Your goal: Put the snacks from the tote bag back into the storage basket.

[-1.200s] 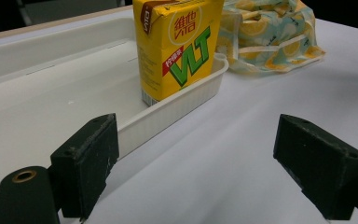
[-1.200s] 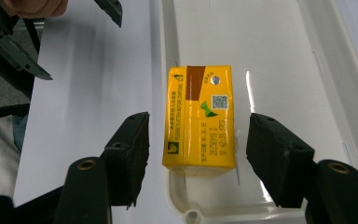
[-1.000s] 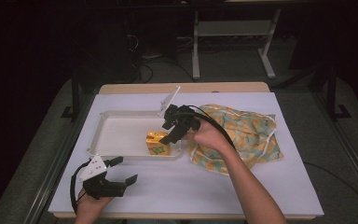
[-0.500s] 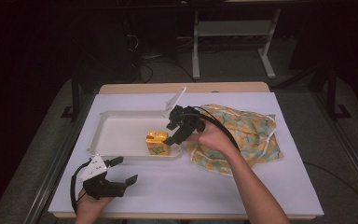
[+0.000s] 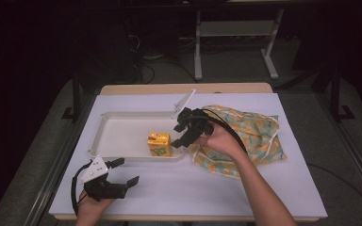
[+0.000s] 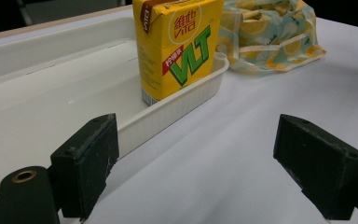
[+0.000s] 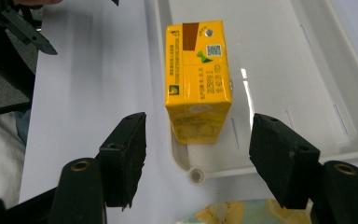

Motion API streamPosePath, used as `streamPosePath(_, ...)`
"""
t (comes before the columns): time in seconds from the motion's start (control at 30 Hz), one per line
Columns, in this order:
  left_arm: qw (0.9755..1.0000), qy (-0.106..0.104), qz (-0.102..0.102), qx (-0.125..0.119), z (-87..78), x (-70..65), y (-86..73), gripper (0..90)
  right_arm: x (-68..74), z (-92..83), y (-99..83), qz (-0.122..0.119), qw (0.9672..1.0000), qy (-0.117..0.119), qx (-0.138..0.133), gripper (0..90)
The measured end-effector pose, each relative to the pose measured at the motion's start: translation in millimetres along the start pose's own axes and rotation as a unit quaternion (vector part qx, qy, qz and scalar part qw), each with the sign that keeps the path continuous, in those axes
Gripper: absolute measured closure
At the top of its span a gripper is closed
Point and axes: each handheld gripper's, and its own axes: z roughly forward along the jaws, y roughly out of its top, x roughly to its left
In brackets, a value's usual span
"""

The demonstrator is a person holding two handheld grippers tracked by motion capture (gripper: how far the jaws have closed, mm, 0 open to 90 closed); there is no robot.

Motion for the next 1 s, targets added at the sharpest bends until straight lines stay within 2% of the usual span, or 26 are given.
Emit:
streamPosePath(0.27, 1.0000, 0.000, 0.001, 0.001, 0.0, 0.1, 0.0, 14.0, -0.8, -5.0, -8.9, 0.012, 0.9999, -0.003, -0.002, 35.6)
streamPosePath(1.0, 1.0000, 0.001, 0.002, 0.002, -0.1, 0.1, 0.1, 14.0, -0.4, -12.3, -27.3, 0.024, 0.9996, -0.008, -0.008, 35.0)
